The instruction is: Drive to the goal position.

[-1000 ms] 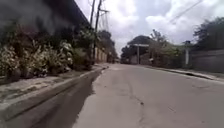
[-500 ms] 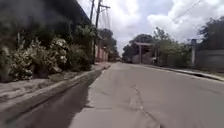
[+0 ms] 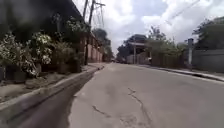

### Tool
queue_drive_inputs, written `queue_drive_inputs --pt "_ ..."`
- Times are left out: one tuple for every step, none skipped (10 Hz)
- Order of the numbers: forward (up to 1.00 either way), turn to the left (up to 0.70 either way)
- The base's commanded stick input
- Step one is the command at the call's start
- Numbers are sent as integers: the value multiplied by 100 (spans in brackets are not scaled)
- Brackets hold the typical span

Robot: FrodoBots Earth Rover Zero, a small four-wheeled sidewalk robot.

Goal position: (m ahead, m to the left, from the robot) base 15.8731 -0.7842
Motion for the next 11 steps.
queue_drive_inputs --pt "100 0" --pt "100 0" --pt "100 0" --pt "100 0" --pt "100 0" --pt "100 -1" --pt "100 -5" --pt "100 -24" --pt "100 -34" --pt "100 -37" --pt "100 -24"
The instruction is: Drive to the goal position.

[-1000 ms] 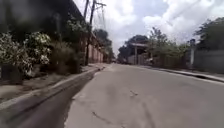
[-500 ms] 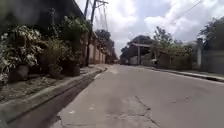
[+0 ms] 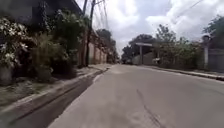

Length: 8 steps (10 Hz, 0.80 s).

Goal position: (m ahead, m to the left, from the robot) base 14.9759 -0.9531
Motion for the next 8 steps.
queue_drive_inputs --pt "100 -3" --pt "100 0" --pt "100 0" --pt "100 0" --pt "100 0" --pt "100 0" --pt "100 0" --pt "100 0"
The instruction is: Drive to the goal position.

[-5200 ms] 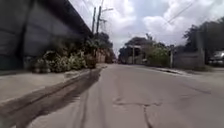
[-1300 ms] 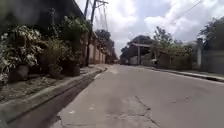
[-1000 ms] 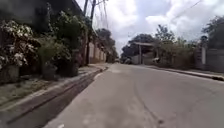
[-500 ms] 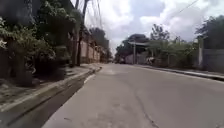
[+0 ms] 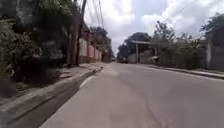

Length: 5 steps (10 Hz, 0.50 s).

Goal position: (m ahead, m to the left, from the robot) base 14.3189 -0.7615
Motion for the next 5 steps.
queue_drive_inputs --pt "100 0" --pt "100 0" --pt "100 0" --pt "100 0" --pt "100 0"
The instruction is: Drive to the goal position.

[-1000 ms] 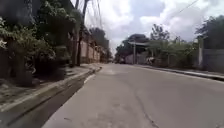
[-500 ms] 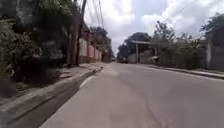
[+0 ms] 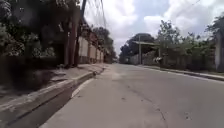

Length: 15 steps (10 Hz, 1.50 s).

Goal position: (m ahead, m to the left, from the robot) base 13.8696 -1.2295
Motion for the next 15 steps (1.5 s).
queue_drive_inputs --pt "100 0" --pt "100 0" --pt "100 0" --pt "100 0" --pt "100 0" --pt "100 0" --pt "100 0" --pt "100 0" --pt "100 0" --pt "100 0" --pt "100 0" --pt "100 0" --pt "100 0" --pt "100 0" --pt "100 0"
